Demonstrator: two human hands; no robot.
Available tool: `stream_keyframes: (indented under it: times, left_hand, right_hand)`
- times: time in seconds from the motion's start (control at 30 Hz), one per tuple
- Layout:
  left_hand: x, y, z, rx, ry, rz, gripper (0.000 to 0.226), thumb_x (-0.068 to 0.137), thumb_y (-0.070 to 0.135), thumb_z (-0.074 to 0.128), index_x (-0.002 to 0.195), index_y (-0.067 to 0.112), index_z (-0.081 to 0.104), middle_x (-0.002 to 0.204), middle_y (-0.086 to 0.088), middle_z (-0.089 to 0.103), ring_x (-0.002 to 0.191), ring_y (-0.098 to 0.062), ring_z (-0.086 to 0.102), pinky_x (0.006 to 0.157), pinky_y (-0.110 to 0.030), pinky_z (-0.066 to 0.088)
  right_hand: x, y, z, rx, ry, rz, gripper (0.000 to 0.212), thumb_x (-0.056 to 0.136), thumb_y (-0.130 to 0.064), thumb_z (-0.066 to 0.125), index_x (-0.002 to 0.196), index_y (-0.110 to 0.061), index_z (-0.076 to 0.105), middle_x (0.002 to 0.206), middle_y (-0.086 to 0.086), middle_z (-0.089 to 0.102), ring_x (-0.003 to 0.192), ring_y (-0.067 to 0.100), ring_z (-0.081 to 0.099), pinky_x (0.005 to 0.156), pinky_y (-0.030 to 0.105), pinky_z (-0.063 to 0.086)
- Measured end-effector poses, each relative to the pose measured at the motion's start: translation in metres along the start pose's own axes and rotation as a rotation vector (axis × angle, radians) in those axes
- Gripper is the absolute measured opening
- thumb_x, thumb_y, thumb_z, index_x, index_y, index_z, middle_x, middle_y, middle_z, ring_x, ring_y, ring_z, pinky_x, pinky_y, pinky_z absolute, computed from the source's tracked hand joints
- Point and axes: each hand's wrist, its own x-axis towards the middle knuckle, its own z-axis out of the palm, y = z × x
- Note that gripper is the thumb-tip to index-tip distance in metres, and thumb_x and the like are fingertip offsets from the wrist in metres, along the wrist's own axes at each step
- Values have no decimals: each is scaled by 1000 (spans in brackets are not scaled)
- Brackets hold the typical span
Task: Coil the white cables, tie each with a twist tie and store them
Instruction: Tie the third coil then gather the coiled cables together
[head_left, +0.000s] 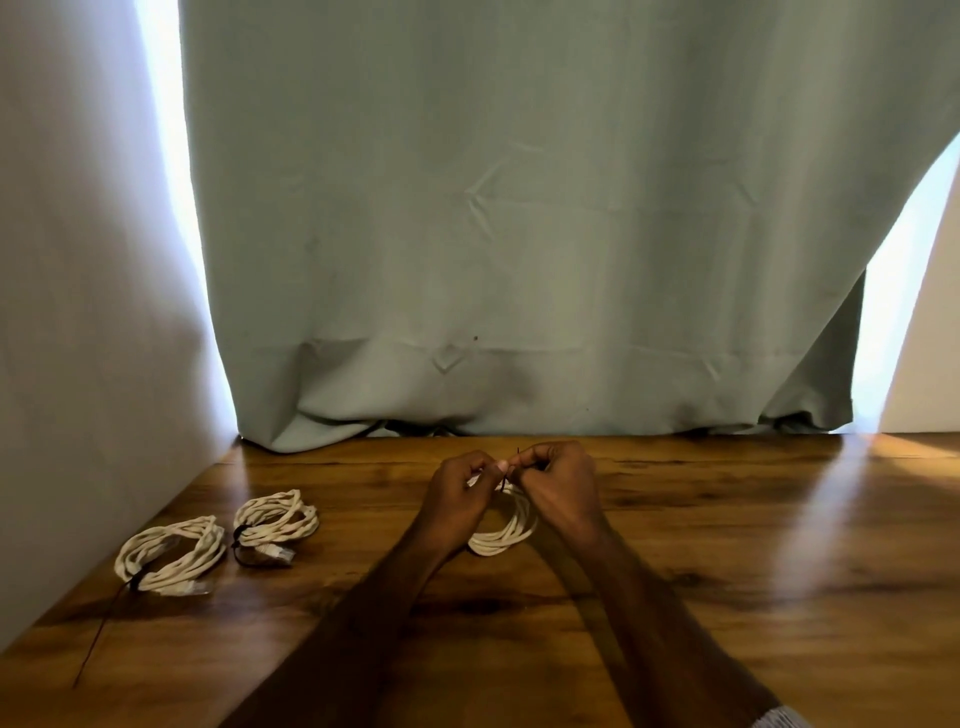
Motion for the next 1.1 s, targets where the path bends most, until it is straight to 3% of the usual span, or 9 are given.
stream_keyframes:
  times: [0.1, 0.17, 0.23, 0.33, 0.47, 0.63, 0.87, 1.0, 1.1]
  left_hand:
    - [-1, 0, 1, -72, -18, -14, 4, 91, 29, 70, 94, 26, 68, 78, 7, 70, 69, -6, 64, 60, -22, 46]
    - [-1, 1, 2, -132, -36, -41, 10, 91, 22, 68, 100, 25, 68, 81, 4, 72, 68, -7, 64, 59, -21, 46]
    - [-2, 2, 2, -195, -26, -67, 10, 93, 8, 63, 98, 14, 69, 72, 5, 70, 60, -6, 60, 52, -19, 42]
    - [-5, 1, 4, -195, 44, -104, 10, 95, 7, 60, 93, 12, 69, 69, 2, 67, 56, -11, 56, 47, -20, 40]
    - [-5, 2, 10, -102, 191, -39, 13, 89, 10, 62, 80, 16, 69, 77, 2, 70, 75, -14, 65, 67, -31, 49]
    - [-7, 1, 5, -146, 128, -33, 11, 83, -5, 66, 79, 3, 71, 72, -2, 70, 67, -7, 63, 61, -22, 47]
    - [-8, 1, 5, -222, 90, -89, 14, 81, -6, 70, 75, 7, 73, 80, -9, 75, 81, -20, 71, 73, -30, 53]
    - [-10, 9, 6, -205, 115, -95, 13, 84, -10, 62, 76, -4, 70, 54, 9, 63, 48, 2, 53, 50, -13, 40]
    - [-11, 8, 6, -221, 121, -129, 10, 87, -7, 62, 79, -8, 68, 46, 7, 54, 37, -1, 42, 42, -15, 32]
  right_hand:
    - [-1, -2, -6, 12, -22, 18, 13, 77, -5, 75, 80, -16, 81, 72, -7, 73, 73, 5, 70, 69, 21, 56]
    - [0, 0, -8, 19, -39, 26, 14, 78, -3, 74, 80, -15, 81, 73, -6, 74, 73, 3, 69, 65, 13, 53]
    - [0, 2, -7, 19, -35, 20, 14, 79, -3, 74, 80, -15, 81, 74, -5, 75, 72, 3, 70, 61, 10, 51]
    - [1, 4, -2, 8, 5, -18, 14, 79, -3, 74, 81, -14, 82, 73, -5, 74, 69, 2, 69, 60, 9, 49]
    - [2, 3, 4, -18, 41, -65, 11, 78, -5, 76, 80, -14, 81, 69, -7, 72, 65, -2, 66, 57, 3, 43]
    - [4, 6, 3, 15, -70, 7, 11, 80, -4, 76, 82, -14, 81, 76, -3, 76, 70, 6, 71, 64, 18, 54]
    - [9, 9, -10, 183, -250, 49, 11, 84, 2, 74, 92, -2, 80, 82, 7, 78, 65, 5, 69, 61, 16, 54]
    - [7, 11, -13, 475, -345, 194, 27, 84, 15, 67, 106, 0, 73, 81, 15, 77, 69, 20, 73, 62, 25, 59]
    - [8, 17, -12, 545, -362, 246, 35, 83, 14, 69, 111, -6, 71, 89, 19, 77, 77, 26, 75, 71, 34, 60]
